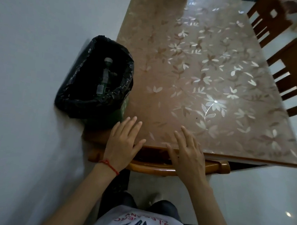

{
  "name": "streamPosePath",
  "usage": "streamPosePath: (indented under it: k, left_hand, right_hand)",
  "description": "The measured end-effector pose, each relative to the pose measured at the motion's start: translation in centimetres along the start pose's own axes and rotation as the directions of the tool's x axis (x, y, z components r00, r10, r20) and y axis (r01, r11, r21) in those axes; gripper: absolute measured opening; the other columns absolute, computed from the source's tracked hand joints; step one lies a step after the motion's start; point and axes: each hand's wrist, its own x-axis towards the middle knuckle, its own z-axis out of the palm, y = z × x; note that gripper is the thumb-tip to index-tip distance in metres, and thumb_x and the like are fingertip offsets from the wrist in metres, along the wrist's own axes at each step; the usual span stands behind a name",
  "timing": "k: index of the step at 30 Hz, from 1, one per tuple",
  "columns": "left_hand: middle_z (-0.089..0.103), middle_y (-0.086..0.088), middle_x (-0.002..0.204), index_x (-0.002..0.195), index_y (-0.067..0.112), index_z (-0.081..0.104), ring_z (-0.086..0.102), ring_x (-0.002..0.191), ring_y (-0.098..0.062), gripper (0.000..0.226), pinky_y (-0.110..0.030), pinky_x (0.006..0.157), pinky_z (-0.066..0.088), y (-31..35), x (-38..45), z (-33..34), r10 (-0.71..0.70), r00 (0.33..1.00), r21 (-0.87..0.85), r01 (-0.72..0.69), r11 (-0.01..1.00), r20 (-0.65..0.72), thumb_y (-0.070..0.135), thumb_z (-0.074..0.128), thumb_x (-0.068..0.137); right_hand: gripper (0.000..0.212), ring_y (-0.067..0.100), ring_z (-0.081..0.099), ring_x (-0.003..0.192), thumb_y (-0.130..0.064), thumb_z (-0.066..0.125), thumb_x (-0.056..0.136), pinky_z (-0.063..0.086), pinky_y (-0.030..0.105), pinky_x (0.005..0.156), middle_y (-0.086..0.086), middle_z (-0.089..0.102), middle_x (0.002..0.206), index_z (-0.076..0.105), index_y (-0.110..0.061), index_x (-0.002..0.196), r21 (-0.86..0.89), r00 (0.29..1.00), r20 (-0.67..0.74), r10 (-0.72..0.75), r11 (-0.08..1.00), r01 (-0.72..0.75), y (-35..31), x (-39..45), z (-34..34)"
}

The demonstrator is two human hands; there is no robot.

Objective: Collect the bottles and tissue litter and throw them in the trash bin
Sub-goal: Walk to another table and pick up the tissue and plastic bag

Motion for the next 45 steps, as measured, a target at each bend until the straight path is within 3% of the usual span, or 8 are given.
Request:
streamPosePath:
  k: [4, 16, 20, 27, 33, 36, 40, 45]
  left_hand:
    - [0.058, -0.013, 0.128, 0.125, 0.009, 0.053, 0.054, 0.119, -0.029, 0.064, -0.047, 0.097, 0.043, 3.1, 1.2, 0.5, 0.089, 0.994, -0.026, -0.087, 0.996, 0.067, 0.049, 0.013, 0.095]
    - [0.059, -0.013, 0.126, 0.122, 0.009, 0.056, 0.054, 0.118, -0.030, 0.061, -0.047, 0.098, 0.043, 17.7, 5.1, 3.9, 0.428, 0.896, -0.153, -0.409, 0.899, 0.121, 0.050, 0.019, 0.094]
    - [0.060, -0.014, 0.124, 0.121, 0.007, 0.057, 0.056, 0.117, -0.031, 0.053, -0.051, 0.095, 0.047, 22.9, 5.5, 5.4, 0.593, 0.795, -0.201, -0.565, 0.800, 0.127, 0.043, 0.039, 0.086]
    - [0.063, -0.015, 0.120, 0.116, 0.007, 0.061, 0.059, 0.112, -0.032, 0.052, -0.051, 0.091, 0.050, 30.5, 6.0, 7.0, 0.819, 0.551, -0.225, -0.788, 0.573, 0.158, 0.043, 0.041, 0.083]
    - [0.064, -0.014, 0.119, 0.117, 0.008, 0.060, 0.059, 0.112, -0.032, 0.053, -0.050, 0.090, 0.049, 35.2, 6.4, 7.9, 0.928, 0.326, -0.282, -0.887, 0.366, 0.181, 0.043, 0.039, 0.082]
    - [0.062, -0.013, 0.123, 0.120, 0.009, 0.058, 0.056, 0.116, -0.032, 0.056, -0.050, 0.094, 0.047, 36.8, 6.6, 8.8, 0.950, 0.230, -0.299, -0.910, 0.287, 0.211, 0.046, 0.036, 0.084]
    - [0.061, -0.013, 0.124, 0.121, 0.008, 0.057, 0.055, 0.117, -0.032, 0.056, -0.048, 0.096, 0.042, 39.0, 6.4, 9.7, 0.967, 0.144, -0.314, -0.927, 0.206, 0.209, 0.045, 0.035, 0.085]
    - [0.062, -0.013, 0.122, 0.120, 0.008, 0.057, 0.058, 0.114, -0.033, 0.057, -0.049, 0.092, 0.045, 42.7, 5.7, 11.1, 0.967, 0.117, -0.355, -0.914, 0.194, 0.228, 0.048, 0.033, 0.087]
  right_hand:
    - [0.049, 0.031, 0.056, 0.115, -0.042, 0.040, 0.089, 0.048, 0.041, 0.089, 0.017, 0.056, 0.129, 0.059, -0.007, 0.118, -0.007, 0.994, -0.047, 0.101, 0.995, -0.101, 2.4, -1.6, -1.3]
    - [0.052, 0.030, 0.055, 0.115, -0.044, 0.038, 0.091, 0.048, 0.040, 0.090, 0.017, 0.056, 0.127, 0.058, -0.006, 0.120, -0.030, 0.880, -0.149, 0.451, 0.888, -0.460, 13.1, -9.6, -6.3]
    - [0.050, 0.033, 0.058, 0.110, -0.041, 0.040, 0.089, 0.048, 0.040, 0.090, 0.019, 0.059, 0.122, 0.060, -0.004, 0.115, -0.053, 0.783, -0.233, 0.576, 0.797, -0.602, 15.5, -13.4, -7.3]
    - [0.047, 0.034, 0.059, 0.107, -0.038, 0.044, 0.086, 0.051, 0.044, 0.085, 0.020, 0.061, 0.118, 0.062, -0.003, 0.112, -0.038, 0.545, -0.312, 0.778, 0.563, -0.825, 17.2, -20.1, -7.9]
    - [0.062, 0.032, 0.058, 0.111, -0.049, 0.022, 0.096, 0.049, 0.041, 0.087, 0.017, 0.060, 0.122, 0.062, -0.005, 0.114, -0.016, 0.314, -0.347, 0.884, 0.329, -0.944, 16.5, -23.5, -7.8]
    - [0.062, 0.031, 0.057, 0.112, -0.049, 0.023, 0.095, 0.050, 0.042, 0.088, 0.016, 0.060, 0.123, 0.061, -0.005, 0.115, 0.017, 0.212, -0.344, 0.915, 0.232, -0.973, 16.2, -24.2, -7.7]
    - [0.053, 0.031, 0.056, 0.113, -0.043, 0.039, 0.088, 0.049, 0.042, 0.090, 0.015, 0.059, 0.125, 0.061, -0.004, 0.116, 0.057, 0.124, -0.353, 0.927, 0.154, -0.987, 16.6, -24.8, -7.9]
    - [0.052, 0.030, 0.056, 0.114, -0.042, 0.041, 0.088, 0.050, 0.043, 0.090, 0.015, 0.058, 0.125, 0.060, -0.005, 0.118, 0.064, 0.080, -0.349, 0.934, 0.108, -0.992, 19.3, -26.1, -9.0]
